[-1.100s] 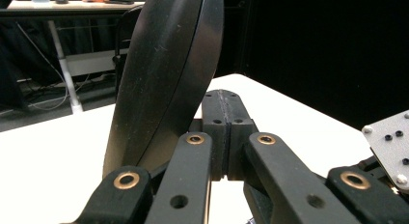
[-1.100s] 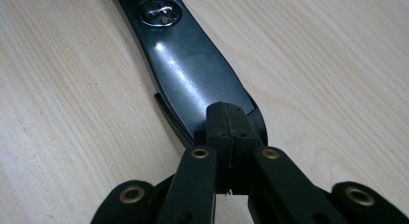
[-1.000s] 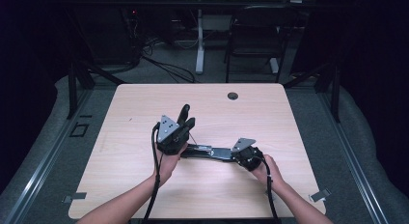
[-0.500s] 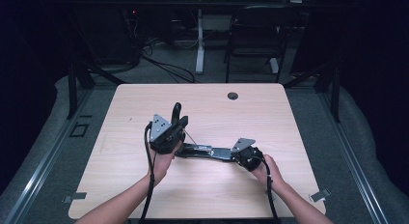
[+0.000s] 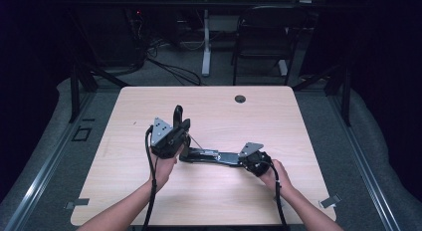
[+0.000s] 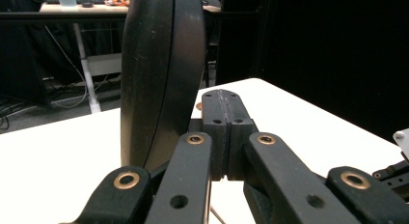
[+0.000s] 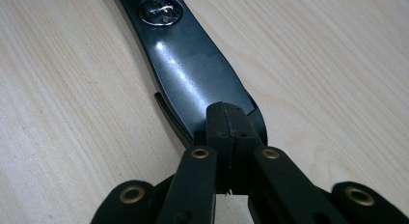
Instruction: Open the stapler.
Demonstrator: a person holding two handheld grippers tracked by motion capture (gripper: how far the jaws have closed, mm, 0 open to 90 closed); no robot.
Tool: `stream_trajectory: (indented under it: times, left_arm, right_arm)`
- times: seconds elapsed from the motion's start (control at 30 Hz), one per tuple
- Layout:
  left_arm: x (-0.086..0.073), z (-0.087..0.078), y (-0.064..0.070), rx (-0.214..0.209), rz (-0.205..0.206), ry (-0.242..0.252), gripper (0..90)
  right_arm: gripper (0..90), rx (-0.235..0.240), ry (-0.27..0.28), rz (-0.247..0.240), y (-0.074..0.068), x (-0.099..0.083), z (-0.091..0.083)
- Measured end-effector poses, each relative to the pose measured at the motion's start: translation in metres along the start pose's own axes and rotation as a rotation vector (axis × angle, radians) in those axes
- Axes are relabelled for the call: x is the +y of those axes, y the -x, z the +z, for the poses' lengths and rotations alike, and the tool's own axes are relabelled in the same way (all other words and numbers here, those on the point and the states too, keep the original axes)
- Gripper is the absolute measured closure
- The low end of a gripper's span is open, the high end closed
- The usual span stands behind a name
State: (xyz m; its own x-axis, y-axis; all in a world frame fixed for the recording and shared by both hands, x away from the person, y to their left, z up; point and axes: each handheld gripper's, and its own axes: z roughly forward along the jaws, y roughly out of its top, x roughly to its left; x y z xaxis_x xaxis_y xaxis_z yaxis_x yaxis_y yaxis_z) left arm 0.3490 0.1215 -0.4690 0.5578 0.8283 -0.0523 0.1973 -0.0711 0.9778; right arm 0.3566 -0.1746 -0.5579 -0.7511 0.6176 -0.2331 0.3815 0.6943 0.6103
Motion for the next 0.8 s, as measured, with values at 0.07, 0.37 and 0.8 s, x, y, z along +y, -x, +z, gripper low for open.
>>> stream_trajectory:
  times: [0.07,0.37,0.8]
  left_arm:
    - [0.0,-0.001,-0.002,0.025,-0.009,0.008,90.0]
    - [-0.013,-0.008,-0.051,0.138,-0.143,-0.043,90.0]
    - [-0.017,-0.007,-0.061,0.176,-0.175,-0.061,90.0]
  right_arm:
    - [90.0,0.004,0.006,0.005,0.0,0.0,0.0]
    - [90.0,0.006,0.006,0.006,0.0,0.0,0.0]
    - [90.0,-0.004,0.004,0.003,-0.001,0.0,0.0]
